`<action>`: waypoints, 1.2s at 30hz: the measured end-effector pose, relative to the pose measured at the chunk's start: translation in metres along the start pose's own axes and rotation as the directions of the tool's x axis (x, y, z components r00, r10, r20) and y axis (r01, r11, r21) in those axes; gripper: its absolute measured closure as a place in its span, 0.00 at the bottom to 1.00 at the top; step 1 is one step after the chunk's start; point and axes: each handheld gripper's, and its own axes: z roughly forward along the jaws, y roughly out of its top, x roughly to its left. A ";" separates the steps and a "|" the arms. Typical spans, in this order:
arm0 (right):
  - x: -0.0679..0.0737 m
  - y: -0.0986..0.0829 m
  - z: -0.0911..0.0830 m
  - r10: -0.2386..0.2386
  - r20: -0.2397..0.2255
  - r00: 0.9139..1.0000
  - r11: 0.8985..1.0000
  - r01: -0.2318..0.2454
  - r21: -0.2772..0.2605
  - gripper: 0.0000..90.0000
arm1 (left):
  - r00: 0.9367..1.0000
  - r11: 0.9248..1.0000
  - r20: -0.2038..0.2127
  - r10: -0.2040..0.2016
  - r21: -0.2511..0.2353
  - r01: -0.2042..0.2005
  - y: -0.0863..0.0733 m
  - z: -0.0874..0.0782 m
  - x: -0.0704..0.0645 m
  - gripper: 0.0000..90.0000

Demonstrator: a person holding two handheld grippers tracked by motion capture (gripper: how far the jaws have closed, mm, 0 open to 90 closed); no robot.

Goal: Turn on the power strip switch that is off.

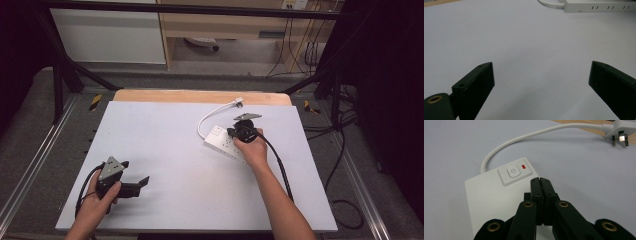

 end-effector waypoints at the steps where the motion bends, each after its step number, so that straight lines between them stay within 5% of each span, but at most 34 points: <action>1: 0.000 0.000 0.000 0.000 0.000 1.000 1.000 0.000 0.000 1.00 | 1.000 1.000 0.000 0.000 0.000 0.000 0.000 0.000 0.000 0.07; 36: 0.003 -0.001 0.001 -0.029 0.018 0.999 0.999 0.029 0.015 1.00 | 1.000 1.000 0.000 -0.002 0.005 0.002 0.000 0.001 0.000 0.07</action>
